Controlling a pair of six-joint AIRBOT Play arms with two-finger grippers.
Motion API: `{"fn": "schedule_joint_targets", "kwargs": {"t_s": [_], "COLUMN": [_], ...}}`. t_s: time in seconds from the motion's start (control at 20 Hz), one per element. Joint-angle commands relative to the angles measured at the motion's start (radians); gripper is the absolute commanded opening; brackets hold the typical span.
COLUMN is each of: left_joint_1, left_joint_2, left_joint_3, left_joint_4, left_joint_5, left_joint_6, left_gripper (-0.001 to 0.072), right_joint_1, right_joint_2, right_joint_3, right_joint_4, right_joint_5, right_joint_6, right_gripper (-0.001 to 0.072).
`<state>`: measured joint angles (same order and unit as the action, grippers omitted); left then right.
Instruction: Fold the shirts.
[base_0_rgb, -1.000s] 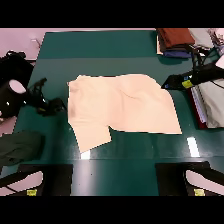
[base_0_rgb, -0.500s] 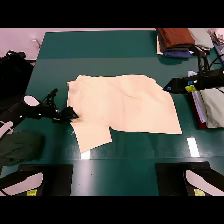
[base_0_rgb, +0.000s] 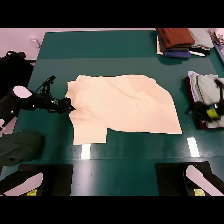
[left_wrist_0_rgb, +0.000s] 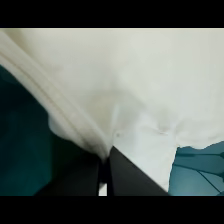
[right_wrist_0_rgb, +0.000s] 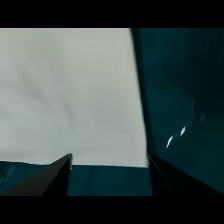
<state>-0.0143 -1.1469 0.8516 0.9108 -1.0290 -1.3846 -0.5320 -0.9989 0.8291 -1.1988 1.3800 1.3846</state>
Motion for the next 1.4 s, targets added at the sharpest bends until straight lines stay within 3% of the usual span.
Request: {"fn": "schedule_joint_targets", "kwargs": {"t_s": [0.0, 0.1, 0.35, 0.4, 0.5, 0.65, 0.9, 1.2, 1.35], "left_joint_1": [0.0, 0.0, 0.0, 0.0, 0.0, 0.0, 0.0, 0.0, 0.0], "left_joint_2": [0.011, 0.011, 0.011, 0.011, 0.011, 0.038, 0.236, 0.361, 0.36], "left_joint_3": [0.019, 0.019, 0.019, 0.019, 0.019, 0.028, 0.273, 0.924, 1.197], "left_joint_4": [0.003, 0.003, 0.002, 0.002, -0.001, -0.02, -0.016, 0.02, 0.131], "left_joint_5": [0.0, -0.003, -0.003, -0.003, -0.005, -0.014, -0.066, -0.071, -0.069], "left_joint_6": [0.006, 0.006, 0.005, 0.005, 0.005, 0.002, -0.026, -0.059, -0.125], "left_gripper": [0.0025, 0.0025, 0.0025, 0.0025, 0.0025, 0.0024, 0.0024, 0.0024, 0.0023], "right_joint_1": [-0.245, -0.294, -0.183, -0.136, -0.035, 0.1, 0.222, 0.233, 0.233], "right_joint_2": [-0.01, -0.061, -0.17, -0.182, -0.187, -0.155, 0.063, 0.266, 0.288], "right_joint_3": [-0.2, -0.268, -0.313, -0.3, -0.256, -0.16, 0.143, 0.66, 0.864], "right_joint_4": [0.015, 0.098, 0.285, 0.306, 0.314, 0.306, 0.31, 0.299, 0.189], "right_joint_5": [0.01, 0.003, -0.123, -0.146, -0.188, -0.2, -0.198, -0.257, -0.235], "right_joint_6": [-0.045, -0.1, -0.138, -0.138, -0.138, -0.14, -0.14, -0.138, -0.087], "right_gripper": [0.0553, 0.0448, 0.0448, 0.0414, 0.0289, 0.0029, 0.0016, 0.0016, 0.0015]}}
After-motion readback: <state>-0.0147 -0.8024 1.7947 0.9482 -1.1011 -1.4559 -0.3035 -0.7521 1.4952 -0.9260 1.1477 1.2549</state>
